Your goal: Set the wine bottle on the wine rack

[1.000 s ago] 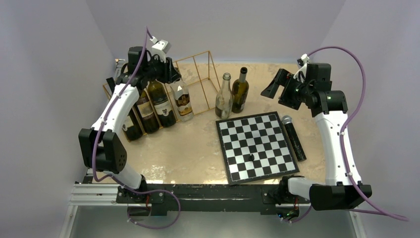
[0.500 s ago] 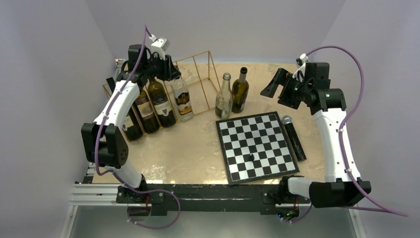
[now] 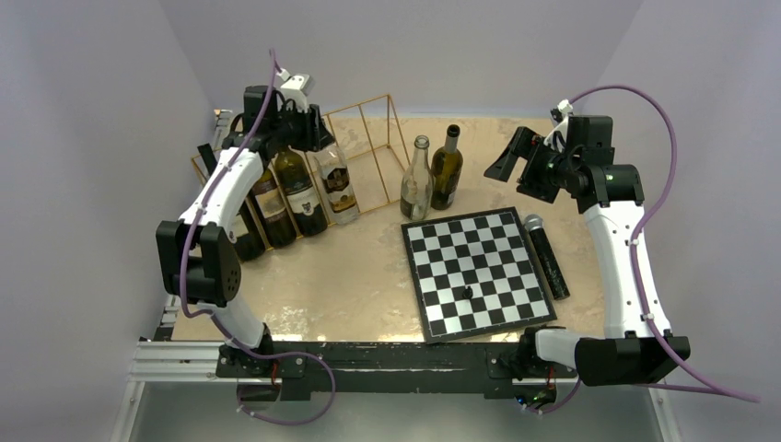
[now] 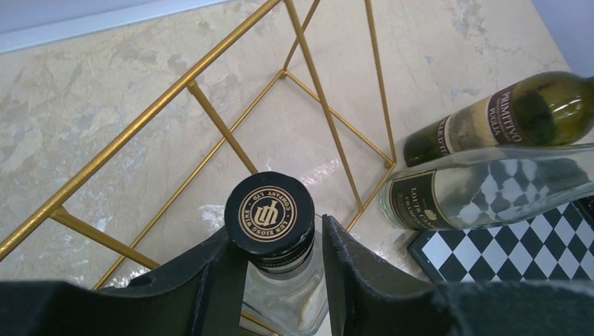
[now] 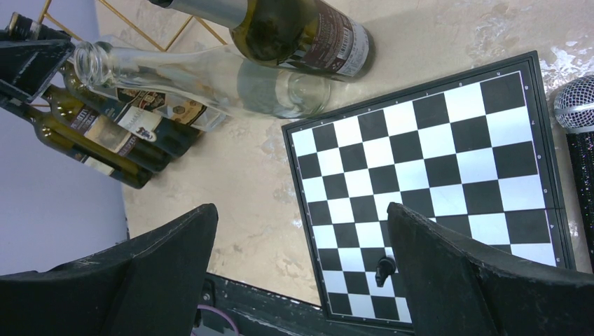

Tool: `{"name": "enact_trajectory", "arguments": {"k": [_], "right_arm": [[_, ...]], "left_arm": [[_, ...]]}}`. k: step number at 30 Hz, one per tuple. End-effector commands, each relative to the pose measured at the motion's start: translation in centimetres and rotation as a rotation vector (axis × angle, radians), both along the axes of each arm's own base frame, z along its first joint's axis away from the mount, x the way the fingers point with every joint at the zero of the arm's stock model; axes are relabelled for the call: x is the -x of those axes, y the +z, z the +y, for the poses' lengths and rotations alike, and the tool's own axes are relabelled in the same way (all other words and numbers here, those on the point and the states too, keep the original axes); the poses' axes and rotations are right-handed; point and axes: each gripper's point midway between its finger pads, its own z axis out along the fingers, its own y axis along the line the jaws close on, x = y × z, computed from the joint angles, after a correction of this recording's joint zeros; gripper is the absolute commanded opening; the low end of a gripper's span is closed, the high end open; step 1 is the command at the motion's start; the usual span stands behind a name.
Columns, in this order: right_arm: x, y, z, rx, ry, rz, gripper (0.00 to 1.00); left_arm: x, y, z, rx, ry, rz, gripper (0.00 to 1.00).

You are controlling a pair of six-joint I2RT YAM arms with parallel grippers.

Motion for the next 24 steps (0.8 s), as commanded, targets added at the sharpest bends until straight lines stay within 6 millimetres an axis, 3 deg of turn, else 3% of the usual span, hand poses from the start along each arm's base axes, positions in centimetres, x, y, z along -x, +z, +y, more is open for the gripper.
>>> {"name": "enact_trajectory", "arguments": {"k": [1, 10, 24], "right_arm": [[-0.2, 1.8, -0.3, 0.012, -0.010, -0.058, 0.96], [0.0, 1.5, -0.4, 0.008, -0.019, -0.047, 0.95], [-0.2, 1.4, -0.3, 0.001, -0.022, -0.044, 0.95]], "left_arm": [[-0.7, -1.8, 0.3, -0.014, 0.033, 0.051, 0.47], [-1.6, -3.1, 0.0, 0.017, 0.049, 0.085, 0.39], [-2.3, -5.3, 3.3, -0.017, 0.313, 0.175, 0.46]]}}
